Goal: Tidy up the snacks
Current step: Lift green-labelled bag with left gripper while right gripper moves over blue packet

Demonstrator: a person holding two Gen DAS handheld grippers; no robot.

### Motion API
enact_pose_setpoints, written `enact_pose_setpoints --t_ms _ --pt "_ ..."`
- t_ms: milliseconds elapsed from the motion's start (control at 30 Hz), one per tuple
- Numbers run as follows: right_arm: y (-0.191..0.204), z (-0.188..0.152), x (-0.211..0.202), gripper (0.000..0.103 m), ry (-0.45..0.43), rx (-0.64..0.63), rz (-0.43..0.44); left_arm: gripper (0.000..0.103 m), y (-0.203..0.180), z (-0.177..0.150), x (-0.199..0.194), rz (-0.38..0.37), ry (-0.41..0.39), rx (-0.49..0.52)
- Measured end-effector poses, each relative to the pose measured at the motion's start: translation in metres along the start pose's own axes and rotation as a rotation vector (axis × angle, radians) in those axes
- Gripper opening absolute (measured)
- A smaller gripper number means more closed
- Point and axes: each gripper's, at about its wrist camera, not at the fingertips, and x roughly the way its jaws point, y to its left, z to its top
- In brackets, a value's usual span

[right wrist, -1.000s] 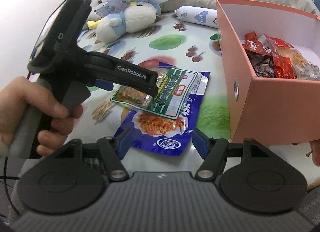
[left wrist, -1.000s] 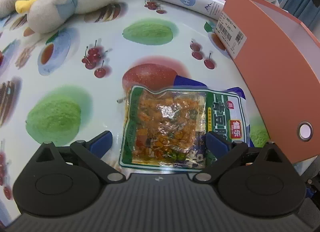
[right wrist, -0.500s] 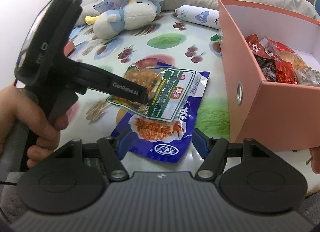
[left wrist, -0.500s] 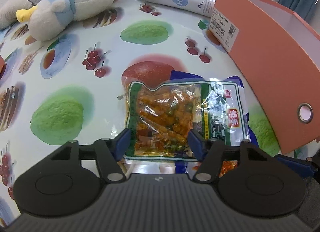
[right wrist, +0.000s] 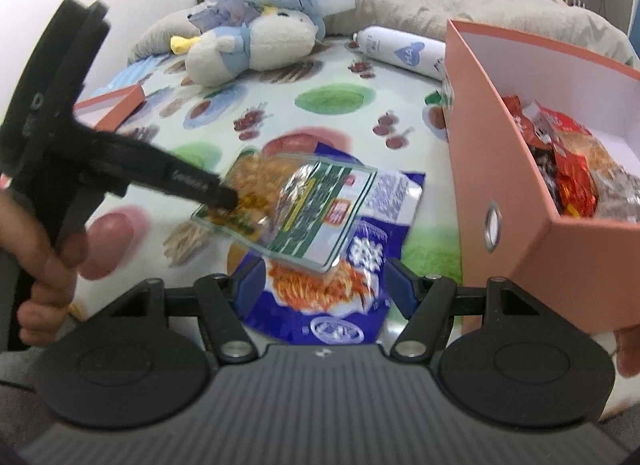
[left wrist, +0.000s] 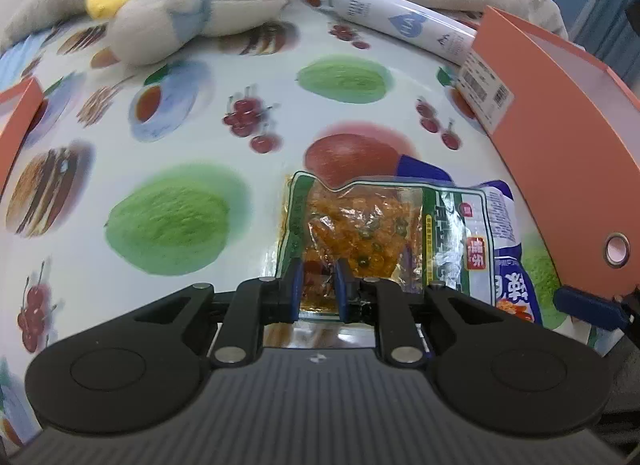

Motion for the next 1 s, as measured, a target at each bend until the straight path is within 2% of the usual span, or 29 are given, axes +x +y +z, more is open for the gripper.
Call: enact_pose_setpoints --t_ms 100,267,300,333,400,533,600,667,733,900,933,967,1000 --pt "0.0 0.004 0.005 0.067 -0.025 0.005 0.042 0.02 0.012 -0.001 -0.003 -0.038 0.002 -0.041" --pt "-0.003 0.008 0.02 0.066 -0.026 0.033 0.06 0.024 0.025 0.001 -0.009 -0.082 -0.022 -0.057" --pt "-0.003 0.009 0.021 0.063 -0.036 0.039 0.062 0.035 0.029 0.002 -0.009 -0.096 -0.024 -0.072" --pt "-0.003 0.009 0.022 0.063 -0.05 0.038 0.062 0.053 0.035 0.004 -0.008 -0.109 -0.025 -0.098" --pt "-0.001 0.011 0.024 0.062 -0.071 0.016 0.052 0.067 0.047 0.007 -0.005 -0.135 -0.038 -0.161" --pt "0.009 0.013 0.035 0.056 -0.092 -0.09 0.031 0.068 0.069 0.012 0.008 -0.271 -0.002 -0.311" --pt "0.009 0.013 0.047 0.041 -0.046 -0.108 0.029 0.07 0.072 0.013 0.013 -0.306 0.006 -0.353" --pt "0.008 0.011 0.053 0.041 -0.041 -0.111 0.027 0.074 0.073 0.015 0.016 -0.322 0.018 -0.381" --pt "0.012 0.011 0.054 0.042 -0.029 -0.152 0.017 0.083 0.075 0.017 0.019 -0.346 0.028 -0.414" --pt "0.01 0.009 0.054 0.042 -0.028 -0.132 0.024 0.088 0.074 0.023 0.024 -0.376 0.047 -0.438" --pt "0.009 0.008 0.053 0.042 -0.03 -0.128 0.026 0.088 0.074 0.023 0.025 -0.398 0.052 -0.443" --pt "0.009 0.008 0.053 0.043 -0.03 -0.121 0.033 0.088 0.073 0.022 0.029 -0.466 0.077 -0.46" --pt "0.007 0.009 0.054 0.043 -0.028 -0.113 0.044 0.089 0.073 0.022 0.033 -0.502 0.095 -0.474"
